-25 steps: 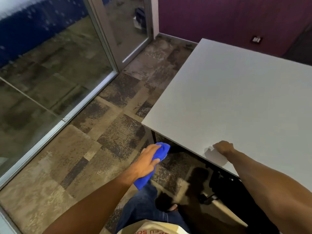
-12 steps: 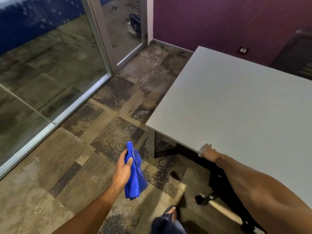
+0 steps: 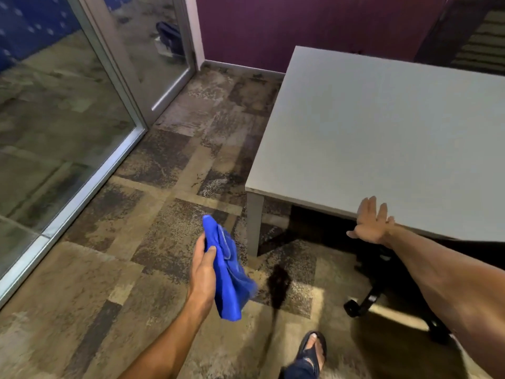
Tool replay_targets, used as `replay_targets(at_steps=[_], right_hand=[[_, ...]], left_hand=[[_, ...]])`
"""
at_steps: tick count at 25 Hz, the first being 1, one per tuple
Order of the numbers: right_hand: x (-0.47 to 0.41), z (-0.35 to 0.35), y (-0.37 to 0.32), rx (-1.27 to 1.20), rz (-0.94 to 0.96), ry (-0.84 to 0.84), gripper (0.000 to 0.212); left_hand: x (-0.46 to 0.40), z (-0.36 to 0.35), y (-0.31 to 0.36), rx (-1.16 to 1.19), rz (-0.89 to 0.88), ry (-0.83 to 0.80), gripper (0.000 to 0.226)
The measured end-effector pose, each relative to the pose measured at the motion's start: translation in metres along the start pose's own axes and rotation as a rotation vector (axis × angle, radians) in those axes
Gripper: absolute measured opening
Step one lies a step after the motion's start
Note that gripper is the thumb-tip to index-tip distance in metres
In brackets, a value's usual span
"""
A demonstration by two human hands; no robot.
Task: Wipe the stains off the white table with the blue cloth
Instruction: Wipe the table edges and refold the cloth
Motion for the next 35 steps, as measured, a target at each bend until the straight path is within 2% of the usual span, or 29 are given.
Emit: replay_targets(at_steps=[1,3,4,5,8,11,13,17,20,22,26,30,35], right_hand=[[-0.004,-0.001,-0.002,0.025,-0.025,0.010,0.107],[-0.011,-0.003,-0.002,0.067,-0.061,0.039,0.113],[-0.013,0.000,-0.001,0.070,-0.065,0.056,0.115],[-0.014,0.003,0.001,0.077,-0.061,0.081,0.117],[-0.021,0.006,0.005,0.159,-0.038,0.176,0.113],[-0.027,0.008,0.006,0.225,-0.017,0.197,0.111],[-0.031,0.007,0.009,0.241,-0.016,0.206,0.109],[-0.036,0.004,0.017,0.206,0.033,0.216,0.107],[-0.039,0.003,0.017,0.195,0.025,0.211,0.108],[-0.040,0.004,0.017,0.204,0.009,0.193,0.109],[-0.036,0.006,0.015,0.178,0.017,0.160,0.109],[-0.035,0.005,0.016,0.142,0.022,0.126,0.112],[-0.037,0.003,0.015,0.141,0.030,0.132,0.117]], left_hand=[[-0.005,0.003,0.001,-0.010,-0.022,-0.029,0.057],[-0.018,0.006,0.002,-0.101,-0.056,-0.068,0.099],[-0.026,0.004,0.001,-0.143,-0.076,-0.068,0.112],[-0.035,0.001,0.000,-0.170,-0.103,-0.057,0.114],[-0.067,-0.016,0.000,-0.187,-0.117,0.046,0.091],[-0.096,-0.048,0.005,-0.140,-0.096,0.037,0.068],[-0.108,-0.072,0.008,-0.108,-0.103,0.032,0.063],[-0.119,-0.112,0.015,0.039,-0.050,0.266,0.053],[-0.125,-0.140,0.016,0.097,-0.039,0.238,0.046],[-0.125,-0.155,0.014,0.060,-0.085,0.185,0.052],[-0.122,-0.171,0.005,-0.104,-0.164,0.140,0.095],[-0.118,-0.182,0.002,-0.169,-0.209,0.177,0.086],[-0.112,-0.190,0.001,-0.234,-0.184,0.191,0.086]])
Point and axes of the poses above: each hand's wrist, its own x-axis away from the middle knuckle, its own z-axis out of the back of the hand, y = z × x, the point moved 3 cm from there along -x, towards the middle knuckle
